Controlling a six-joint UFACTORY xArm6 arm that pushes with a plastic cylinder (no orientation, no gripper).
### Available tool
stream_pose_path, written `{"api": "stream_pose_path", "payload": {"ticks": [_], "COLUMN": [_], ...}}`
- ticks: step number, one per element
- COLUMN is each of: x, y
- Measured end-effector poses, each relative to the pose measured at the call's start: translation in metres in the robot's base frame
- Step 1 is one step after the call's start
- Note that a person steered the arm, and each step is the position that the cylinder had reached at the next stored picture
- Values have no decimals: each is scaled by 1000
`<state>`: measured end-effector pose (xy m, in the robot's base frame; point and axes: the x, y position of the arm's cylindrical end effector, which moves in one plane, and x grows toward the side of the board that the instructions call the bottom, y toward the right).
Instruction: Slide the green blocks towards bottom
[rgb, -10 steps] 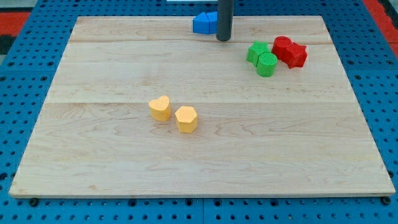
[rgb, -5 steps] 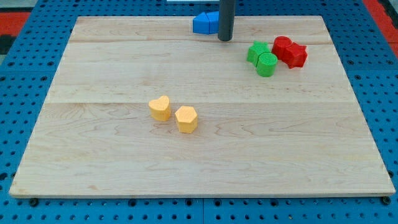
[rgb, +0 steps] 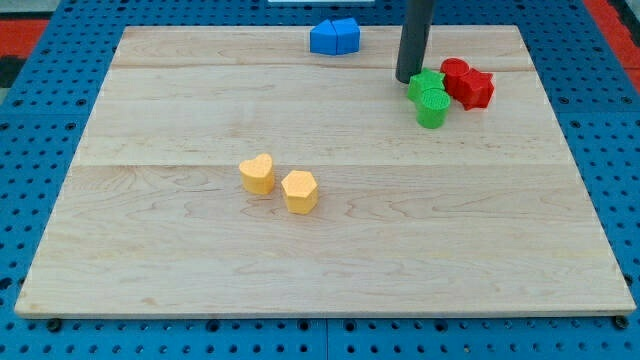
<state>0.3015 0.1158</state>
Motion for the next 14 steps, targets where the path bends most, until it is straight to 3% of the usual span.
{"api": "stream_pose_path", "payload": {"ticks": [5, 9, 14], "x": [66, 44, 95], "y": [45, 84, 63]}}
